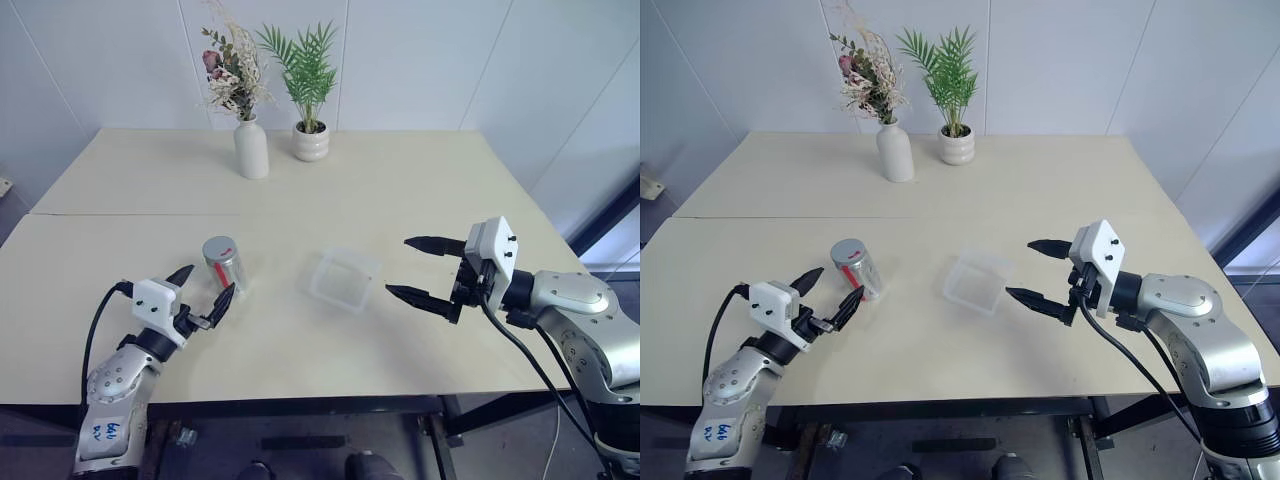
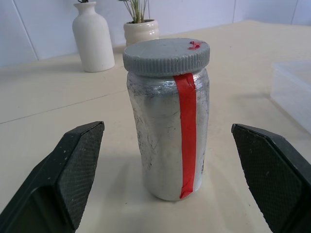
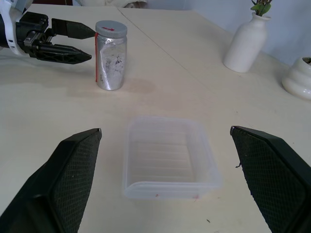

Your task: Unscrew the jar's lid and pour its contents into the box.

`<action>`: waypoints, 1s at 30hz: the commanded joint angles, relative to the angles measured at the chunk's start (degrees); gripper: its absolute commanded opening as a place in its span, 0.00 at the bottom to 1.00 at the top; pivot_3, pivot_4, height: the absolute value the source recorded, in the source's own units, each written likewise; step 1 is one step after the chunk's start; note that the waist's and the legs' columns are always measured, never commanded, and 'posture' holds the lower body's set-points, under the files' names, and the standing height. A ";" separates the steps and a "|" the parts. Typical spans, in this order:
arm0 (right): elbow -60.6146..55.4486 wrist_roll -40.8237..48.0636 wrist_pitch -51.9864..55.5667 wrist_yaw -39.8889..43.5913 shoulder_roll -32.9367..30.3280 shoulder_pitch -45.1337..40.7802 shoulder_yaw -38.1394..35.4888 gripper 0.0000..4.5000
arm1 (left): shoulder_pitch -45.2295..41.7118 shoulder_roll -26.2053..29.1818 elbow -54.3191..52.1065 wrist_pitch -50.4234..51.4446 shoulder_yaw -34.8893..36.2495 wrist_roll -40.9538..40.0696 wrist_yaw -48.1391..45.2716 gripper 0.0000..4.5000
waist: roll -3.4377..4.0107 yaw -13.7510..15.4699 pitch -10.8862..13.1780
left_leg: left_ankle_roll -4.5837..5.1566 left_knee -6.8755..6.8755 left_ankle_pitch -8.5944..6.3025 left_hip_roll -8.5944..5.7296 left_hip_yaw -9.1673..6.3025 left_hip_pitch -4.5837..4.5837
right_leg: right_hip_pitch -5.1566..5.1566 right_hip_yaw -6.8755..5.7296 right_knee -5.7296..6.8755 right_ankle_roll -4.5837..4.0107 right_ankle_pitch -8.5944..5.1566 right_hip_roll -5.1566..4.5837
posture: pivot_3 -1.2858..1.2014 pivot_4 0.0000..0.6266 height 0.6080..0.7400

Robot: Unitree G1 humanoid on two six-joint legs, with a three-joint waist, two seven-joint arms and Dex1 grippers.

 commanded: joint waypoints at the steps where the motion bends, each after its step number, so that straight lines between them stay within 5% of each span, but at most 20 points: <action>1: -1.33 0.11 -0.23 0.14 -0.88 -0.36 -0.78 1.00 | -1.56 -0.08 -0.35 -1.45 0.06 1.26 1.80 1.00 | 0.00 -0.01 0.00 | 0.00 0.00 0.00 0.00 0.00 0.00 | 0.00 0.00 0.00 0.00 0.00 0.00 | 0.52 0.24 1.00; 30: -3.08 0.43 0.83 -0.48 -1.80 1.09 -1.78 1.00 | -11.99 -2.46 9.86 -4.75 -3.21 2.62 4.09 1.00 | 0.00 0.45 0.00 | 0.05 0.09 -0.03 -0.02 0.09 -0.02 | 0.02 0.19 -0.07 0.13 0.10 0.07 | 0.52 0.24 1.00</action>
